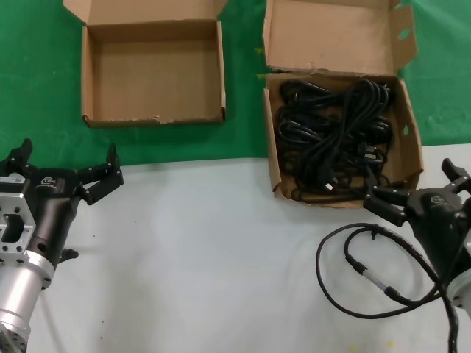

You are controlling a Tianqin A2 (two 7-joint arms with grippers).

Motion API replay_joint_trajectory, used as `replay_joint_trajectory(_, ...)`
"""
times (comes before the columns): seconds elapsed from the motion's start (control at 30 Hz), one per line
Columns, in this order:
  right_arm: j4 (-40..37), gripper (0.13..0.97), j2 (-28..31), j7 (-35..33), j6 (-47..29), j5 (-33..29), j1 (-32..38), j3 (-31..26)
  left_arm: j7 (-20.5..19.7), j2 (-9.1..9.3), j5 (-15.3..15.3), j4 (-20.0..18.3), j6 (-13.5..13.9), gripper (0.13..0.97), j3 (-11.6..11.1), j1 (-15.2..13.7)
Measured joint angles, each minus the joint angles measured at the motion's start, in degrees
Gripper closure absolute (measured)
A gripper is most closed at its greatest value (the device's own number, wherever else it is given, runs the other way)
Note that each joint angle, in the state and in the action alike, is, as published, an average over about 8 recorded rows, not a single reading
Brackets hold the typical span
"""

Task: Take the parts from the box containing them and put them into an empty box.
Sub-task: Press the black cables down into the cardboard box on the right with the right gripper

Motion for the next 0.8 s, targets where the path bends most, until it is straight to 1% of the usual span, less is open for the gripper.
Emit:
replay_joint_trajectory(0.23, 0.00, 0.129, 0.00, 0.00, 0.00, 0.00, 0.00, 0.00, 0.00, 0.00, 0.00, 0.00, 0.00, 0.144, 0.00, 0.00)
replay_joint_trajectory(0.53, 0.12, 0.129, 0.15, 0.01, 0.01, 0.01, -0.08, -0.08, 0.00, 0.00, 0.00, 0.00, 0.00, 0.216, 0.00, 0.00)
replay_joint_trajectory(0.67, 0.74, 0.129, 0.95, -0.17, -0.21, -0.19, -0.35, -0.35, 0.00, 0.00, 0.00, 0.00, 0.00, 0.285, 0.00, 0.00)
replay_joint_trajectory(0.8, 2.16, 0.129, 3.18, -0.82, -1.02, -0.85, -0.61, -0.74, 0.00, 0.00, 0.00, 0.00, 0.00, 0.354, 0.00, 0.00)
